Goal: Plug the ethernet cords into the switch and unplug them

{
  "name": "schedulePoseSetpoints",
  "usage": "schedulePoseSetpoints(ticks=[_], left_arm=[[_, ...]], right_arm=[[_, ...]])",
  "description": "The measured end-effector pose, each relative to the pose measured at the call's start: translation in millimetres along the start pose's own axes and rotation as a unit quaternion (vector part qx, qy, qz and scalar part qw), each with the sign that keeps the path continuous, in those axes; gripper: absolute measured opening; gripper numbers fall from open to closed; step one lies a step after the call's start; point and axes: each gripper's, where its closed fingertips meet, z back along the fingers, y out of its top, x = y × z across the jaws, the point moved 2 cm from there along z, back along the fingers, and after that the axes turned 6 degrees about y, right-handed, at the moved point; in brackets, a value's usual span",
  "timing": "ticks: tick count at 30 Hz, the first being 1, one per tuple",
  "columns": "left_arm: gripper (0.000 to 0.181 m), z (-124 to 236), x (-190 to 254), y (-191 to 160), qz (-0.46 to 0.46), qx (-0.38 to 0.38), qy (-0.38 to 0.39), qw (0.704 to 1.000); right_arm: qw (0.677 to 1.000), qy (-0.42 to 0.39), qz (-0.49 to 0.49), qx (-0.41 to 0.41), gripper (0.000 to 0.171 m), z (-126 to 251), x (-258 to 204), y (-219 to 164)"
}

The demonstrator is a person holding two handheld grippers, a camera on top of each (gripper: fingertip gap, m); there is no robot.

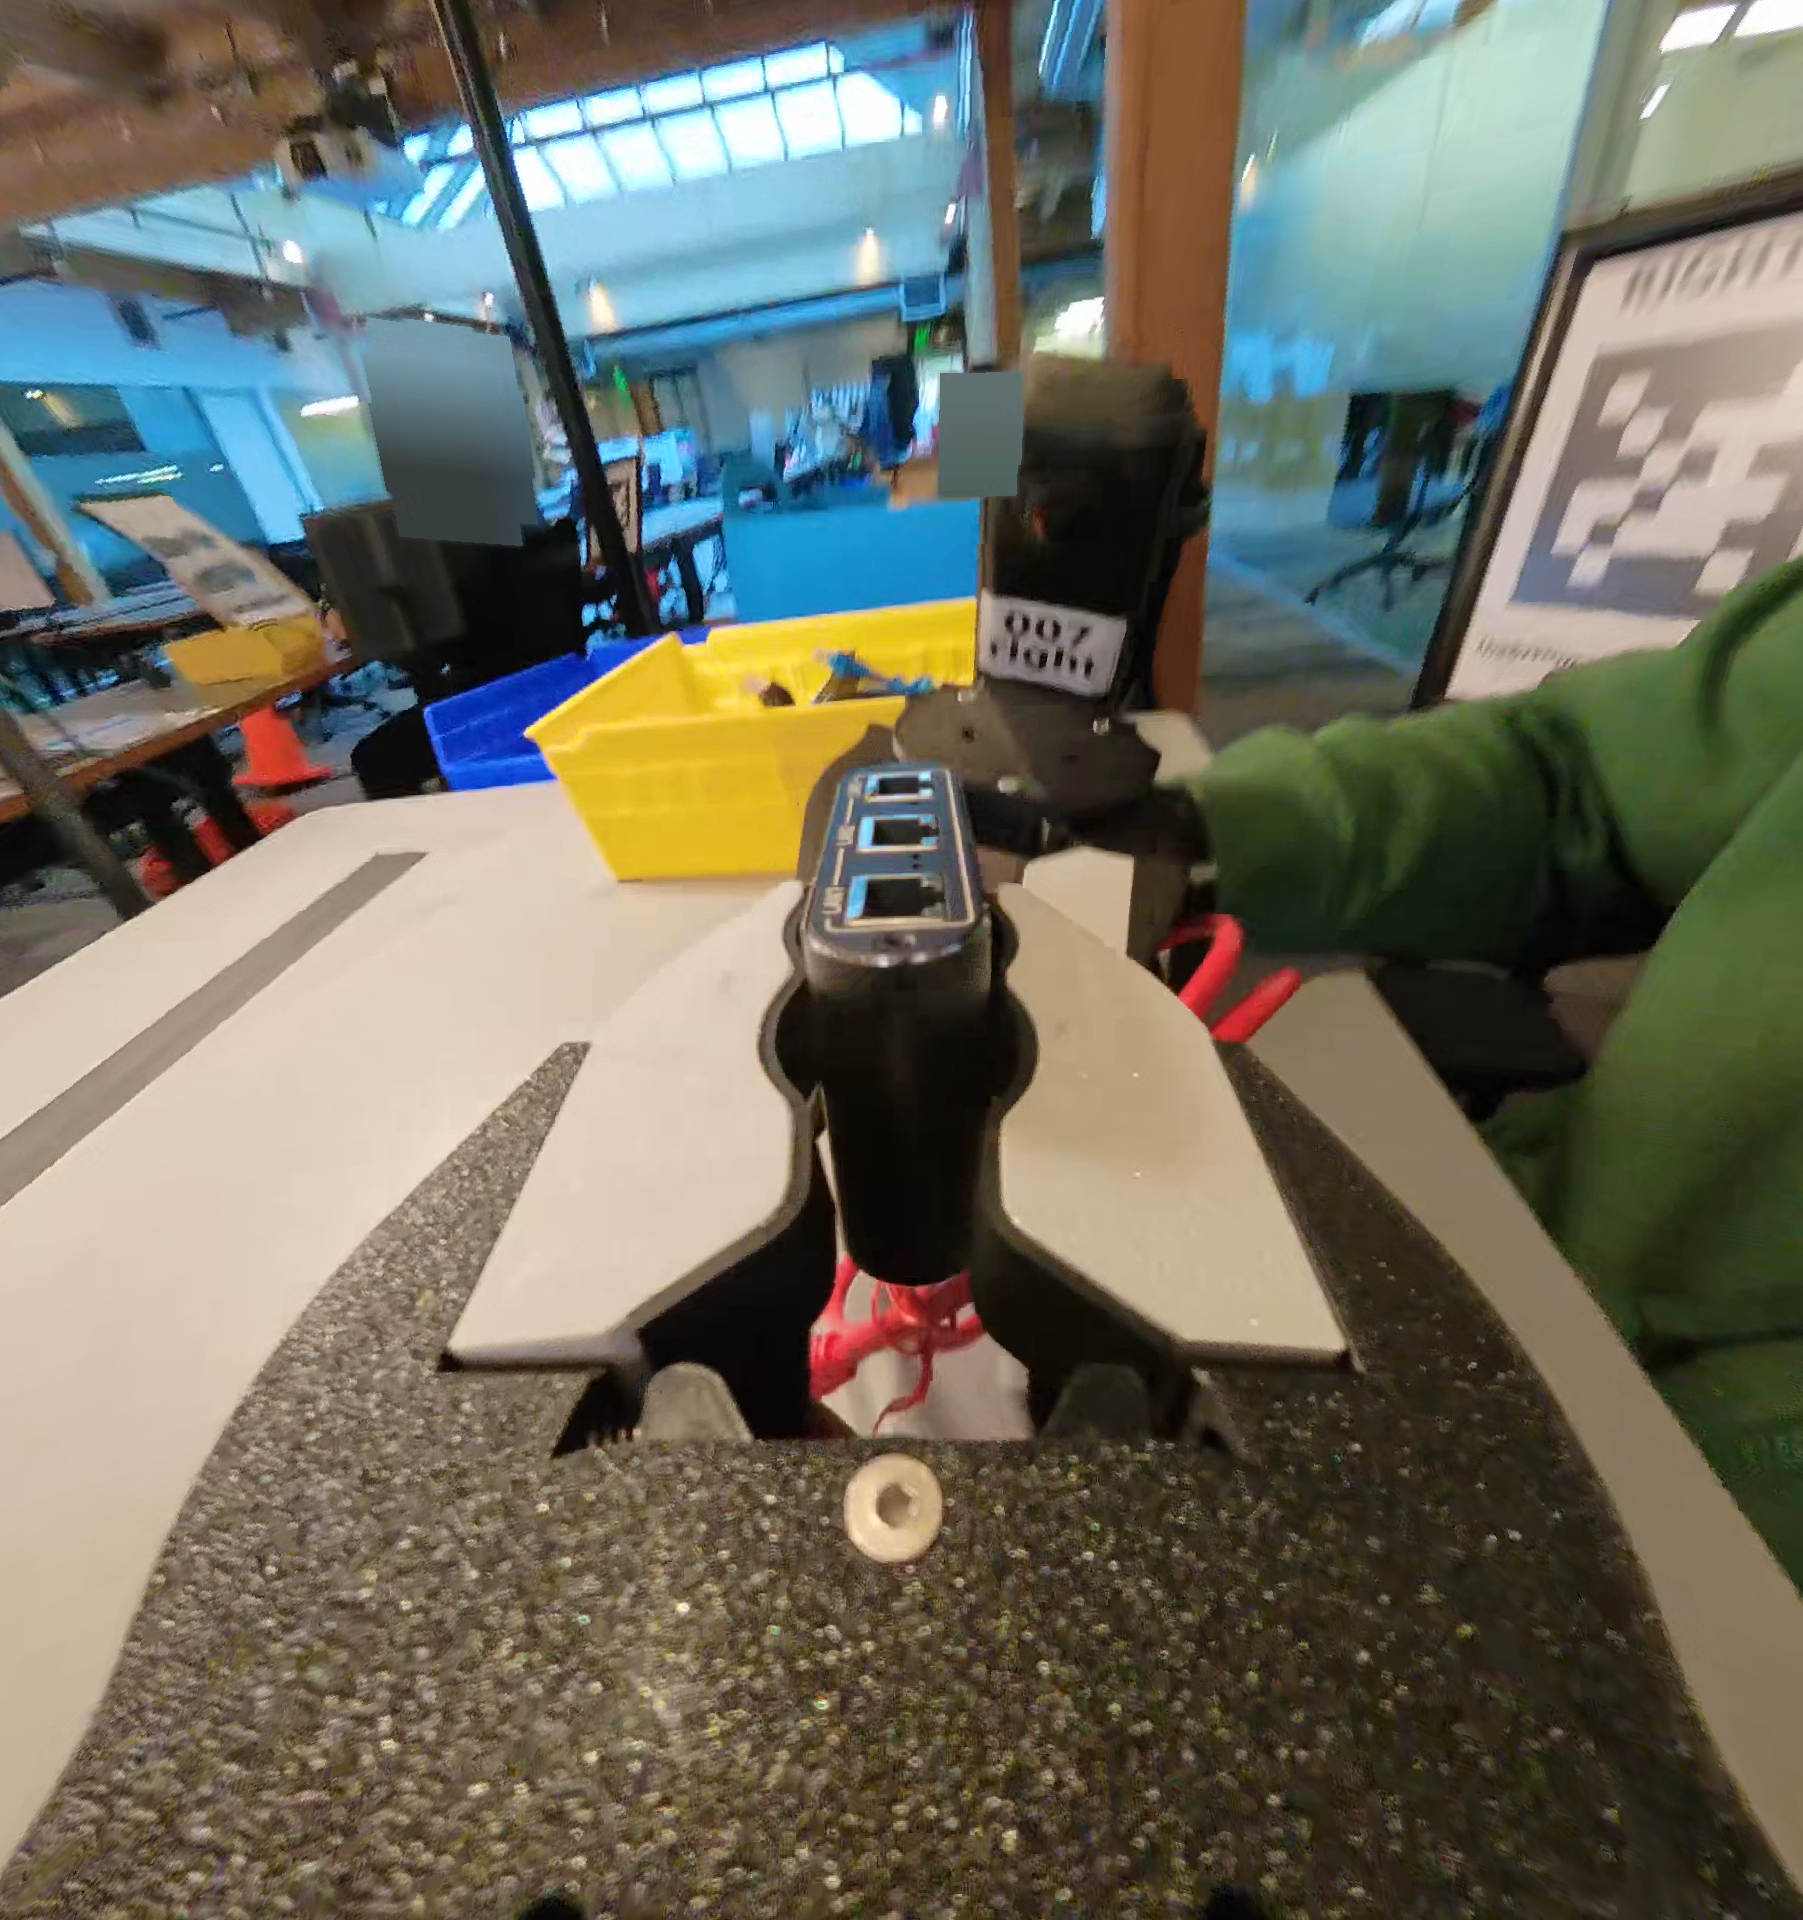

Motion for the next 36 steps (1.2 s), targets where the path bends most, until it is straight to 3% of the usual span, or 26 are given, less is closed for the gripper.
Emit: schedulePoseSetpoints(ticks=[4, 8, 18, 22, 25, 30, 36], left_arm=[[0.028, 1, -1, 5, 0.044, 0.036, -0.012, 0.998], [0.028, 1, -3, 8, 0.063, 0.068, -0.010, 0.996], [0.028, 2, -1, 13, 0.037, 0.108, 0.003, 0.993], [0.029, 2, -1, 4, -0.013, 0.038, 0.012, 0.999], [0.035, 6, -2, -6, -0.100, -0.048, 0.038, 0.993], [0.049, 14, -4, -22, -0.251, -0.179, 0.074, 0.948], [0.049, 18, -4, -27, -0.358, -0.238, 0.099, 0.897]], right_arm=[[0.999, -0.027, 0.020, 0.012, 0.028, -2, 1, 4], [0.999, -0.005, -0.026, 0.032, 0.030, -3, 0, 6], [0.992, 0.025, -0.111, 0.060, 0.027, -7, 0, 9], [0.996, 0.009, -0.081, 0.030, 0.025, -5, 2, 5], [0.999, -0.003, -0.045, -0.007, 0.024, -3, 2, 1], [0.996, -0.029, 0.025, -0.085, 0.024, 0, 2, -6], [0.966, -0.081, 0.145, -0.199, 0.024, -2, 6, -21]])
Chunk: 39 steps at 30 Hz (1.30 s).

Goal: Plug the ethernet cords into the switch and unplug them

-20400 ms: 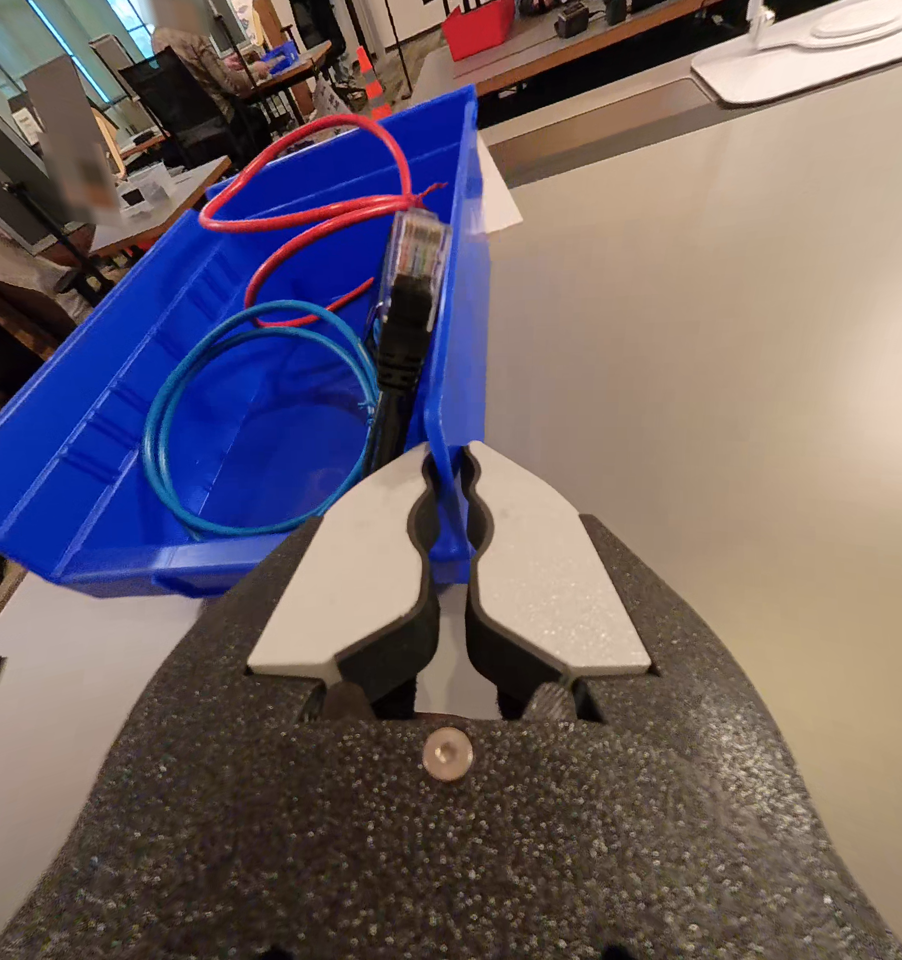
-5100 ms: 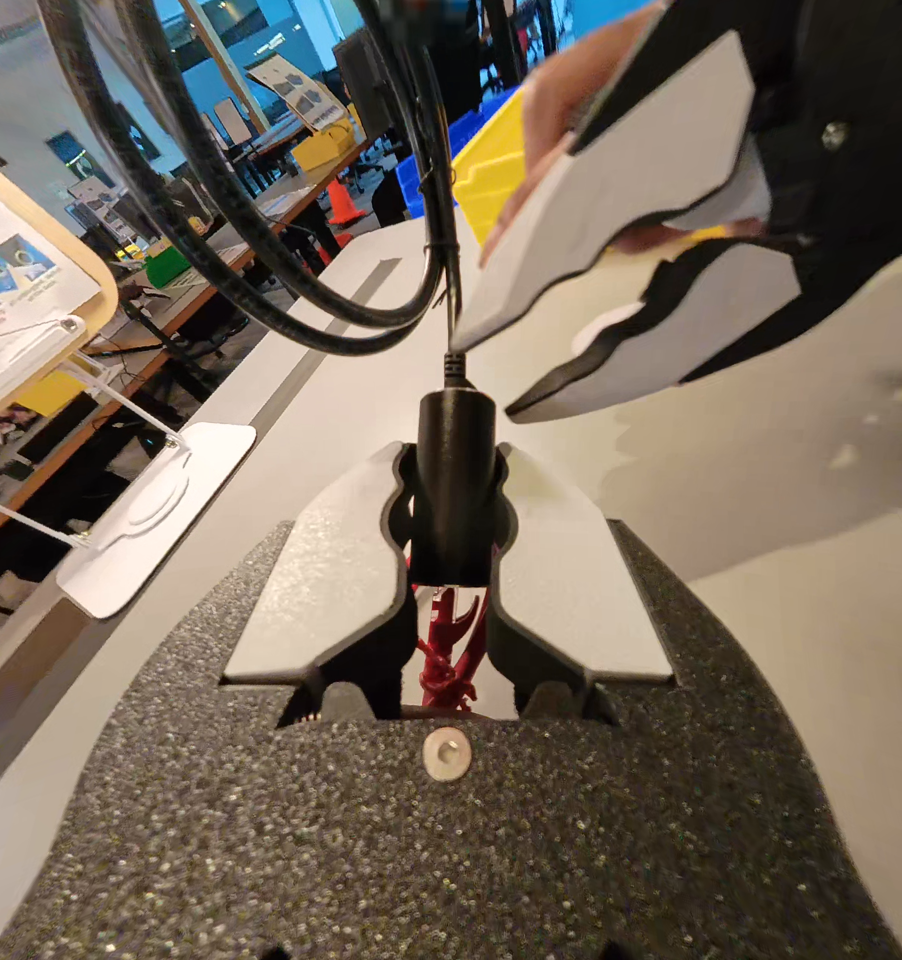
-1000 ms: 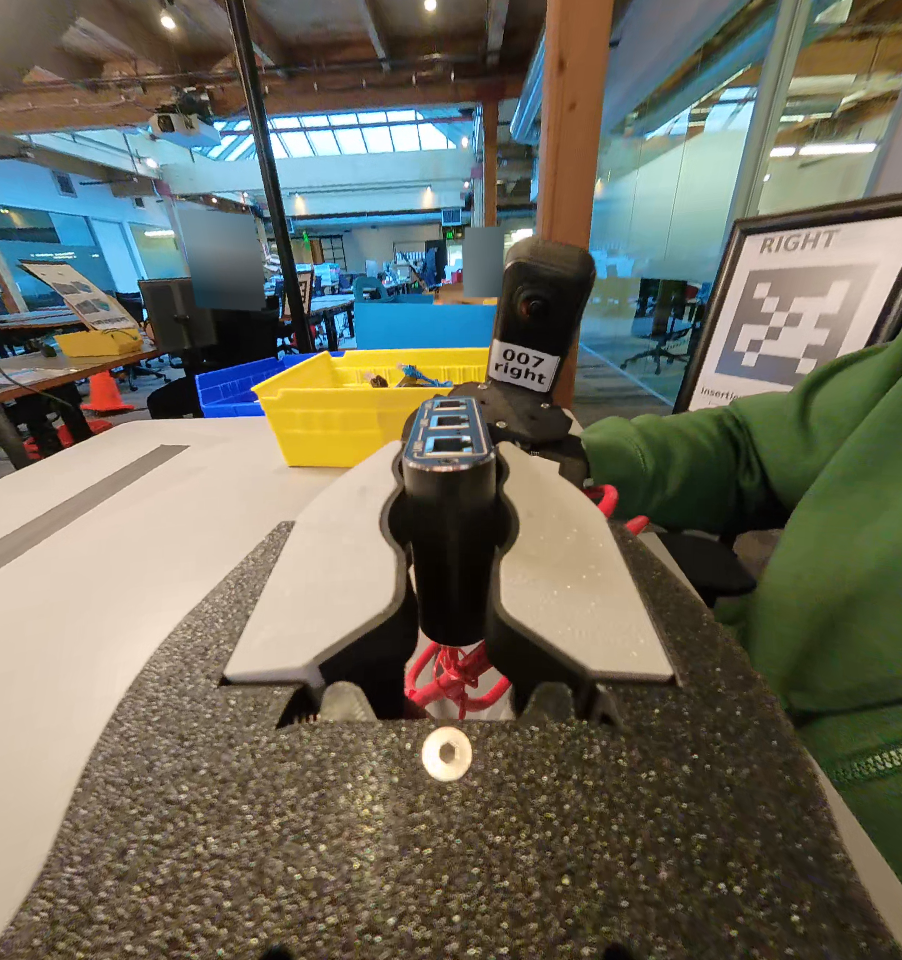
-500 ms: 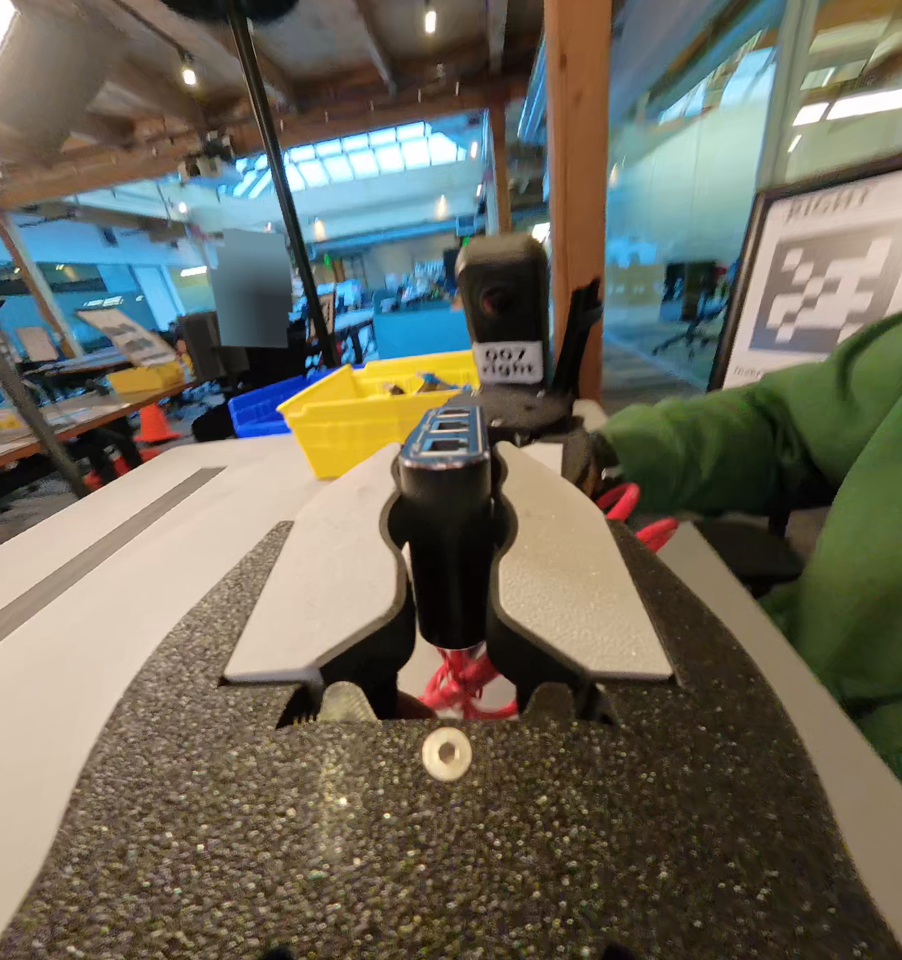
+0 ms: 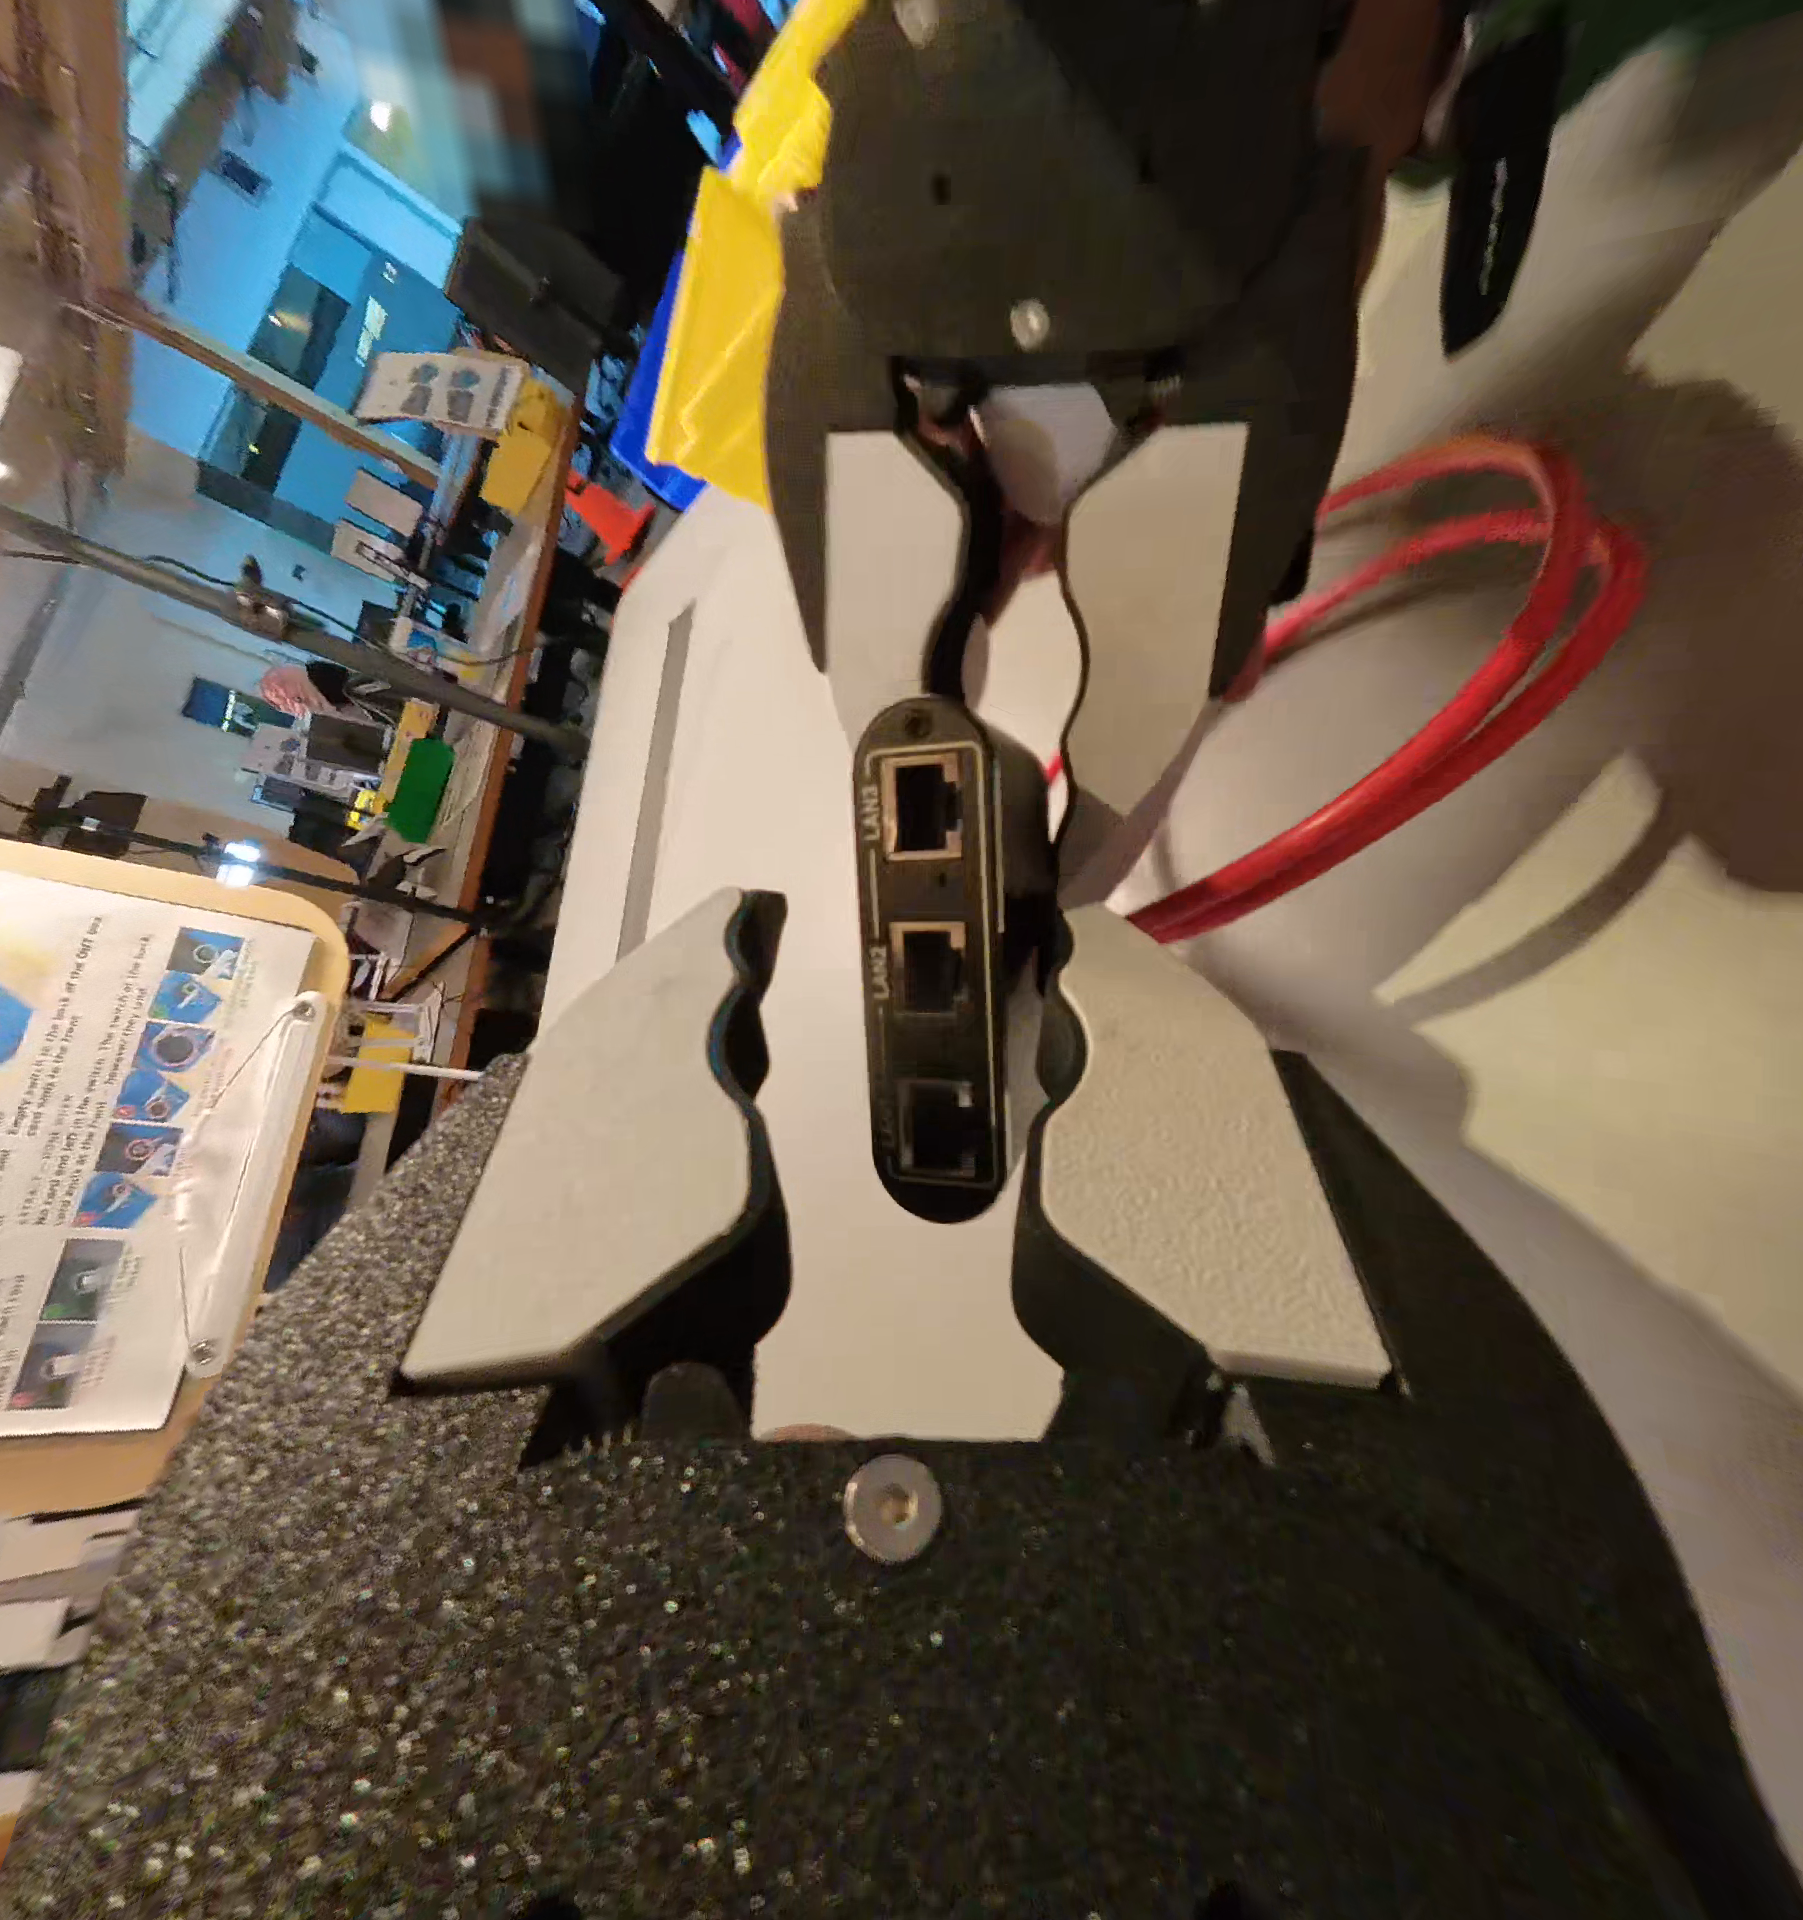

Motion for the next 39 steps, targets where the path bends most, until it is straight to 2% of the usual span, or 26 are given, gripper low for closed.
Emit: schedulePoseSetpoints(ticks=[3, 5, 8, 10, 12, 16, 24, 27, 39], left_arm=[[0.043, -10, 14, -15, -0.054, -0.046, -0.014, 0.997], [0.035, -15, 21, -19, -0.075, -0.050, -0.017, 0.996], [0.028, -17, 14, -15, -0.021, -0.020, -0.007, 1.000], [0.028, -14, 9, -10, 0.045, 0.021, -0.022, 0.999], [0.028, -9, 4, -7, 0.100, 0.055, -0.037, 0.993], [0.028, -6, 1, -1, 0.156, 0.106, -0.057, 0.980], [0.027, -10, 8, 4, 0.174, 0.138, -0.072, 0.972], [0.027, -10, 7, 4, 0.174, 0.145, -0.067, 0.972], [0.027, -15, 0, 0, 0.210, 0.153, -0.044, 0.965]], right_arm=[[0.999, -0.006, 0.029, -0.020, 0.024, -5, -4, -2], [0.999, -0.013, 0.044, -0.028, 0.024, -5, -4, -3], [0.996, -0.059, 0.063, -0.002, 0.025, 1, 6, 0], [0.998, -0.046, 0.029, 0.030, 0.023, 7, 8, 3], [0.999, -0.043, 0.015, 0.028, 0.024, 8, 10, -2], [0.998, -0.020, 0.000, 0.051, 0.026, 8, 4, 4], [0.995, 0.007, -0.053, 0.082, 0.025, 5, 3, 8], [0.994, 0.012, -0.056, 0.090, 0.018, 5, 2, 9], [0.996, -0.040, -0.048, 0.059, 0.017, 6, 12, 6]])
